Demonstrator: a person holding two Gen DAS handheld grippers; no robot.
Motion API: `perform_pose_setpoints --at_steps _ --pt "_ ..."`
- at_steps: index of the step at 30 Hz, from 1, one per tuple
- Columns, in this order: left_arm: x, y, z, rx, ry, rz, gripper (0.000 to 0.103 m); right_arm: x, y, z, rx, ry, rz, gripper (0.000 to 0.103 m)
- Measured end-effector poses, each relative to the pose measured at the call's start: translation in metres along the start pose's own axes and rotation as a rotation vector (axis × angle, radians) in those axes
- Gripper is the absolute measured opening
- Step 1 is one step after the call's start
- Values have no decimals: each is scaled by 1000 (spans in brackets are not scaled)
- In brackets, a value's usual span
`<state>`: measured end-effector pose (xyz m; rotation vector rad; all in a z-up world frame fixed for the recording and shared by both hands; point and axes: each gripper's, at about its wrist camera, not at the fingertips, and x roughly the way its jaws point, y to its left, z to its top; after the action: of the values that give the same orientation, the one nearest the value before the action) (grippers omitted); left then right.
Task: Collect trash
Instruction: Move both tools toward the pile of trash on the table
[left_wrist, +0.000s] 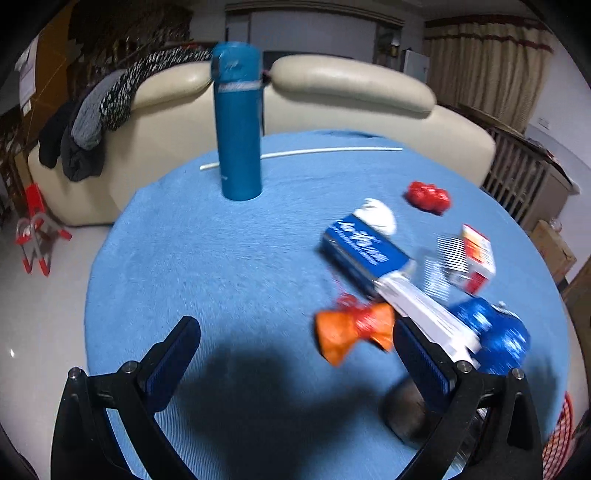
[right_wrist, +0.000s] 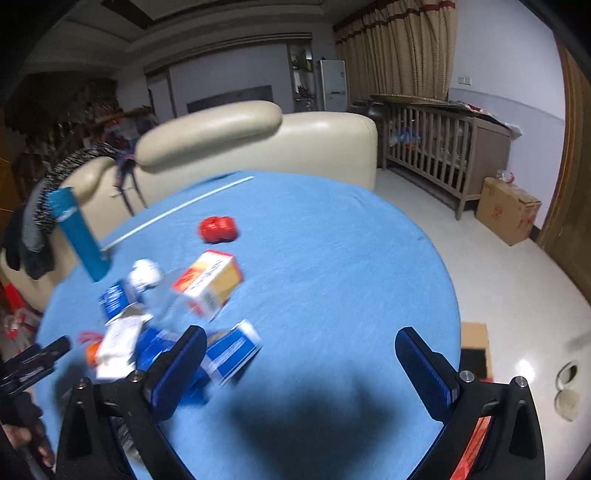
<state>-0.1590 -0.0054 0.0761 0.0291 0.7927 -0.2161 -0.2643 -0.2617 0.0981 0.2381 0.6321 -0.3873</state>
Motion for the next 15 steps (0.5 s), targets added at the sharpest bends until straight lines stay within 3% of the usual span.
perform_pose_setpoints --at_steps 7,15 --pt "-45 -23 -18 59 -54 -30 103 -42 10 -44 25 12 36 103" --pt "-79 -32 -30 85 -92 -22 103 -45 30 -75 -82 138 -62 103"
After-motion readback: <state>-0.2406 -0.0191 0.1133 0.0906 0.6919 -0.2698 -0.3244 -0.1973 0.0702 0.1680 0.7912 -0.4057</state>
